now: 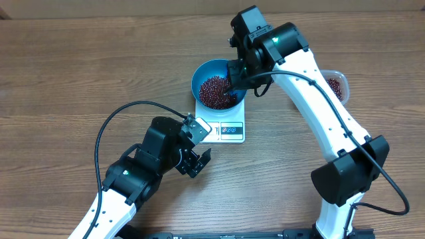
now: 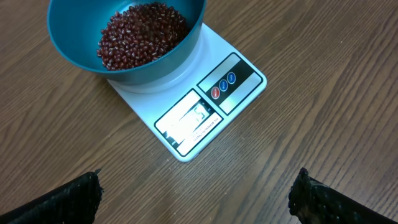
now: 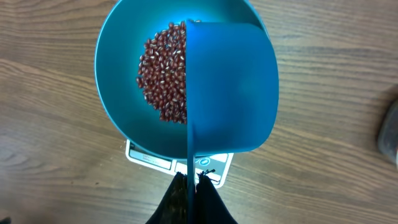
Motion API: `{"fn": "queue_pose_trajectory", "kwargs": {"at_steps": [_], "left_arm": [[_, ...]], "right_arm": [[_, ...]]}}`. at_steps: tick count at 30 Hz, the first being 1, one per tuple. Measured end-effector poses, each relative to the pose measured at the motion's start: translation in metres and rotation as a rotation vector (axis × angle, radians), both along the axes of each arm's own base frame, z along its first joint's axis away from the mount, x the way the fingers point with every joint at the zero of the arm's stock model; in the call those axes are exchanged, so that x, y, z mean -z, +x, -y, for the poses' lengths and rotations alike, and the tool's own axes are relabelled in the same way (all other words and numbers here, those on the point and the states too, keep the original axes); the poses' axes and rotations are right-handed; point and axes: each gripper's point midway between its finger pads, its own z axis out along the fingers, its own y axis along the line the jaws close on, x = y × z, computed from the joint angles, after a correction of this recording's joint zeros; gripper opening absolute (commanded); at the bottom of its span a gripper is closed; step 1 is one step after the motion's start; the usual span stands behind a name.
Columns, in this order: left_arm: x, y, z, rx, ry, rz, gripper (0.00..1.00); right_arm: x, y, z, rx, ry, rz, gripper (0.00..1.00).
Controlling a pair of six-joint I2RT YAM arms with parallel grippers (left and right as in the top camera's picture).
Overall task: Scoop item into bowl and weigh 150g on scale
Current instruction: 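Carry the filled scoop with the right gripper over the teal bowl, then tip the scoop with the right gripper to pour beans into bowl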
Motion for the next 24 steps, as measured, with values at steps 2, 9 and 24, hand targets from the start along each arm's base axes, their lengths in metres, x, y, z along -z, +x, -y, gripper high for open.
{"fn": "queue_pose_trajectory", "kwargs": {"at_steps": [2,9,24], "left_arm": [[-0.0001,0.0001,0.0000,0.000,0.000,0.000,1.00],[0.0000,0.0000,0.0000,0.000,0.000,0.000,1.00],[0.0000,0.0000,0.0000,0.000,0.000,0.000,1.00]], "right_arm": [[-0.0004,0.0014,-0.0008,-0.001,-0.009,0.012,0.04],[-0.0018,0.0066,-0.0015,0.001,-0.022,0.044,0.04],[-0.0024,0.0053,-0.0060,-0.016,-0.096,0.092,0.04]]}}
